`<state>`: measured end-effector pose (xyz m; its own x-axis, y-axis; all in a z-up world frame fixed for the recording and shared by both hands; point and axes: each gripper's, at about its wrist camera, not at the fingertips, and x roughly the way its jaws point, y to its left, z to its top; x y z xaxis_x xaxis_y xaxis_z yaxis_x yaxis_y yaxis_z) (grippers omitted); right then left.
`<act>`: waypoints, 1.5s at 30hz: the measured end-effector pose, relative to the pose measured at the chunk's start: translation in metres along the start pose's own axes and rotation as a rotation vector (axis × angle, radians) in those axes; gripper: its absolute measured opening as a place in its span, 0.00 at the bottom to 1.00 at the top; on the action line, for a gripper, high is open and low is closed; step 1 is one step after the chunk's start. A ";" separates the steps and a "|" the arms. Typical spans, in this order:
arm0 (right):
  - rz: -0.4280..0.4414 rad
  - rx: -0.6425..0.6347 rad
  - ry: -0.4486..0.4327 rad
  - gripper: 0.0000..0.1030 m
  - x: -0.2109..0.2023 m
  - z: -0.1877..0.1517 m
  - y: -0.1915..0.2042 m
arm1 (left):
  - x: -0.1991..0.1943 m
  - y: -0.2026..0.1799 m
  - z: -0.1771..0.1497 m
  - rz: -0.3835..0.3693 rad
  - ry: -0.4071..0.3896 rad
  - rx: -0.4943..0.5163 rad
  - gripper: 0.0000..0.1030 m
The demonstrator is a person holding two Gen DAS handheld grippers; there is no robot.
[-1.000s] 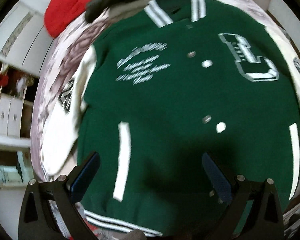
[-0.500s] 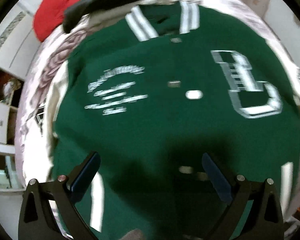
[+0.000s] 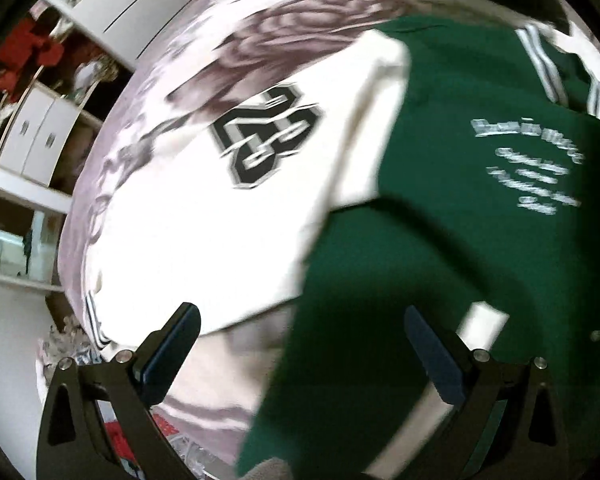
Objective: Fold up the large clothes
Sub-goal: 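Grasp the other striped sleeve cuff with the left gripper while the right gripper holds its cuff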
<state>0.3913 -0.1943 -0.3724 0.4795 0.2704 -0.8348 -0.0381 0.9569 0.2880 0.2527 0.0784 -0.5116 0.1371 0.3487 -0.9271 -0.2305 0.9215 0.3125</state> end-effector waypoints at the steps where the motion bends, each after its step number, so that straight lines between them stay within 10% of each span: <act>1: -0.007 -0.060 0.058 0.05 0.038 -0.011 0.028 | 0.004 0.007 -0.002 0.004 0.008 -0.004 1.00; 6: 0.012 -0.130 0.386 0.16 0.142 -0.064 0.059 | 0.020 0.036 -0.006 -0.030 0.039 -0.042 1.00; 8: 0.085 -0.018 0.377 0.49 0.116 -0.079 0.029 | 0.019 0.041 -0.007 -0.038 0.034 -0.035 1.00; 10: 0.082 0.055 0.296 0.57 0.068 -0.095 -0.004 | 0.016 0.044 -0.010 -0.047 0.033 -0.029 1.00; 14: -0.106 0.154 0.255 0.57 -0.001 -0.136 -0.074 | 0.013 0.043 -0.014 -0.043 0.043 -0.018 1.00; 19: -0.258 0.341 0.493 0.51 0.018 -0.208 -0.186 | 0.022 0.043 -0.018 0.014 0.064 -0.024 1.00; 27: -0.389 0.638 0.236 0.22 -0.016 -0.204 -0.290 | 0.048 0.086 -0.043 0.014 0.188 -0.194 1.00; 30: -0.387 0.554 0.300 0.23 -0.013 -0.208 -0.280 | 0.054 0.116 -0.059 -0.033 0.227 -0.302 1.00; 34: -0.305 0.467 0.351 0.50 -0.023 -0.226 -0.228 | 0.072 0.178 -0.087 -0.162 0.266 -0.562 1.00; 41: -0.088 0.418 0.377 0.50 -0.017 -0.260 -0.126 | 0.139 0.301 -0.145 -0.494 0.146 -1.278 0.97; 45: -0.045 0.365 0.414 0.50 0.028 -0.252 -0.062 | 0.169 0.338 -0.146 -0.487 0.020 -1.450 0.38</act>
<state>0.1864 -0.2190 -0.5314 0.0865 0.3199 -0.9435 0.3157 0.8894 0.3305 0.0577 0.4243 -0.5928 0.4656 0.0579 -0.8831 -0.8840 -0.0173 -0.4672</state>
